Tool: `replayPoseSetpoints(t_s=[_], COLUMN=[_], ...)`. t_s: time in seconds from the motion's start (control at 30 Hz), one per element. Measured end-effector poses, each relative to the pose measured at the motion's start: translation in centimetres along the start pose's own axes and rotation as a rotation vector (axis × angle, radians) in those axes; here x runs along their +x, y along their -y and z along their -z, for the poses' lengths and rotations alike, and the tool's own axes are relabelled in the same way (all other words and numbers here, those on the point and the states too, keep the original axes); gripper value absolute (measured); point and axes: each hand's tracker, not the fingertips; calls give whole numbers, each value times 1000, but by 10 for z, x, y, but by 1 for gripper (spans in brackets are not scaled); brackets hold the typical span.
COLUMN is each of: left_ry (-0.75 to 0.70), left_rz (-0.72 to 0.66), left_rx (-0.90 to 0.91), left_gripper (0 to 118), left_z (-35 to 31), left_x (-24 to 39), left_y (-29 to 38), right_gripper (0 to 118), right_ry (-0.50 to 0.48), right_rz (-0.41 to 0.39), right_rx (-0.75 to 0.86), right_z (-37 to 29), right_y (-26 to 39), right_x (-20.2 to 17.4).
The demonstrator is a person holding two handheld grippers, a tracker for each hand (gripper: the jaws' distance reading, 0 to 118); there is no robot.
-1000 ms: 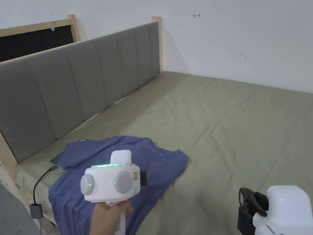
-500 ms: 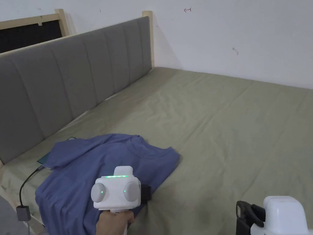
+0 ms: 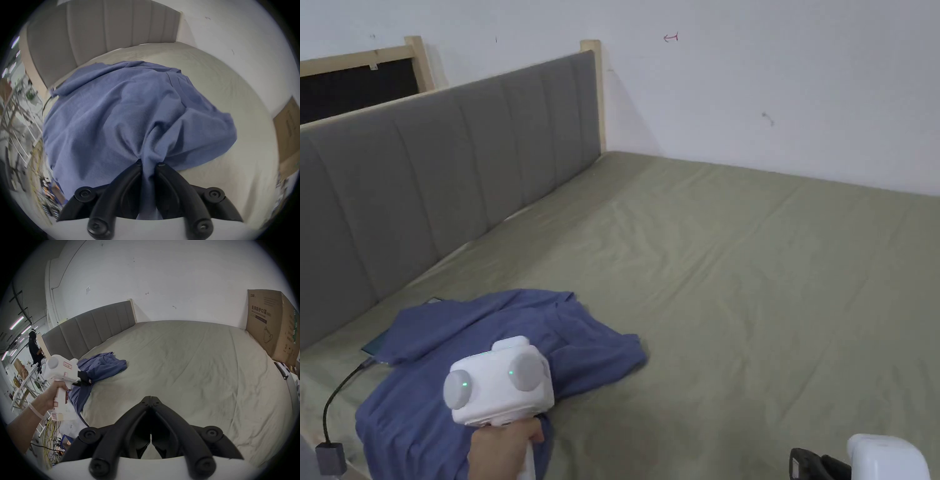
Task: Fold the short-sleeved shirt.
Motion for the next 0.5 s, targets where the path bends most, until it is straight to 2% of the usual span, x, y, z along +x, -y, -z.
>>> replayPoseSetpoints(t_s=[0.1, 0.17, 0.33, 0.47, 0.5], left_ry=[107, 143, 178, 370, 400], left_rz=[-111, -122, -54, -31, 22], left_rx=[-11, -7, 47, 78, 89], left_gripper=[6, 6, 6, 5, 6], left_z=[-14, -25, -66, -104, -115], left_x=[-15, -15, 27, 84, 107], left_y=[-6, -9, -26, -38, -39], right_gripper=[0, 0, 0, 0, 0], right_ry=[18, 35, 95, 164, 188], right_rz=[20, 41, 112, 153, 169], right_rx=[13, 19, 67, 118, 132], right_z=[-7, -11, -33, -60, -68], right_y=[-2, -4, -13, -20, -21], right_x=[10, 19, 49, 75, 83])
